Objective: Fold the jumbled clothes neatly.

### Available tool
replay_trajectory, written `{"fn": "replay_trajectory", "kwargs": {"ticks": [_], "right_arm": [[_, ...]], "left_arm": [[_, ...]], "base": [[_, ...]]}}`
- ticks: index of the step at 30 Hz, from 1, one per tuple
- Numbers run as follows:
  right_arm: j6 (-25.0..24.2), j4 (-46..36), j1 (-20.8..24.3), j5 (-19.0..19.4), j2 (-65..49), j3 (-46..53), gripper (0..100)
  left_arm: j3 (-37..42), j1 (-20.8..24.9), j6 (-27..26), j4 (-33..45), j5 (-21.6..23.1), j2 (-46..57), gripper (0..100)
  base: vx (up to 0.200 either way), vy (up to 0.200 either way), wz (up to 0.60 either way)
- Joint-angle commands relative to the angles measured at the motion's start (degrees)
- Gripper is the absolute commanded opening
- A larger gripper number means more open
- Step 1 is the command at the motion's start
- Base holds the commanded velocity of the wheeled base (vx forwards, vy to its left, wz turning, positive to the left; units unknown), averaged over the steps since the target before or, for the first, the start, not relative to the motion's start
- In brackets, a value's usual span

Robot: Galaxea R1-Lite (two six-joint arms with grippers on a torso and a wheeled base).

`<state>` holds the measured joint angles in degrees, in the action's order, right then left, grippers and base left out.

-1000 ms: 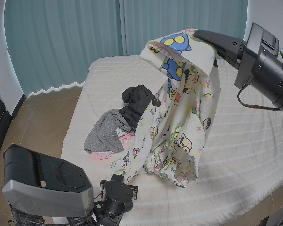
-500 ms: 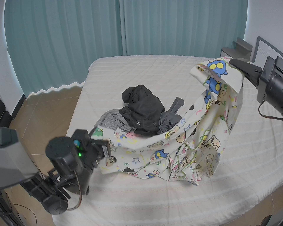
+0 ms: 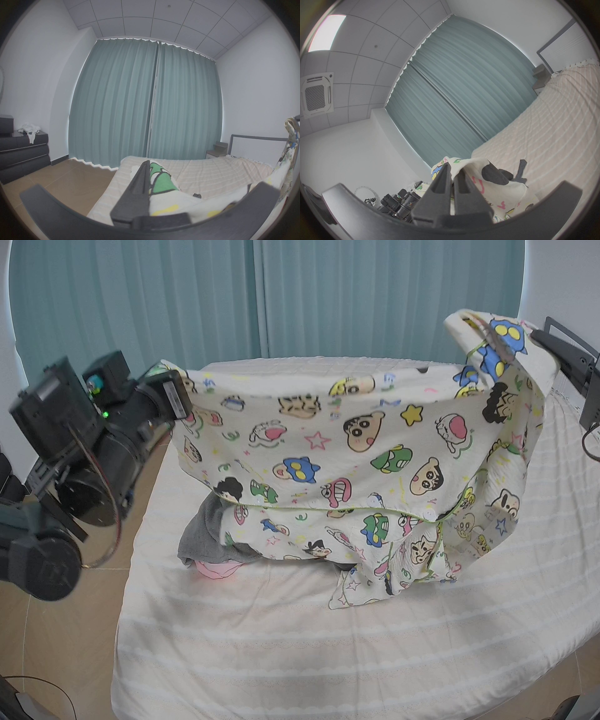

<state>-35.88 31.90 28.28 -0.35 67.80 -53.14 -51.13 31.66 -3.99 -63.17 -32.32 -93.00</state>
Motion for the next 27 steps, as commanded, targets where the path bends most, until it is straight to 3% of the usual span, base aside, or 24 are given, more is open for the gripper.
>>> {"fn": "replay_trajectory", "kwargs": {"ticks": [1,8,14,21,27], "right_arm": [[0.54,-0.09,-0.16,0.09,-1.89,-5.40,0],[0.72,0.09,0.02,0.44,-2.41,-4.17,0],[0.54,0.44,0.11,0.71,-2.59,1.63,0],[0.28,0.44,0.28,0.62,-2.59,2.95,0],[0.28,0.35,0.28,0.62,-2.85,3.92,0]], "left_arm": [[-7.50,-0.37,-0.32,7.98,3.49,11.70,0],[-9.61,-0.02,-0.23,9.73,4.46,15.83,0],[-0.38,0.60,0.03,9.65,4.90,19.88,0],[4.11,0.60,0.21,9.47,4.98,21.02,0],[5.78,0.60,0.21,9.47,4.98,21.55,0]], "base": [[0.000,0.000,0.00],[0.000,0.000,0.00],[0.000,0.000,0.00],[0.000,0.000,0.00],[-0.200,0.000,0.00]]}}
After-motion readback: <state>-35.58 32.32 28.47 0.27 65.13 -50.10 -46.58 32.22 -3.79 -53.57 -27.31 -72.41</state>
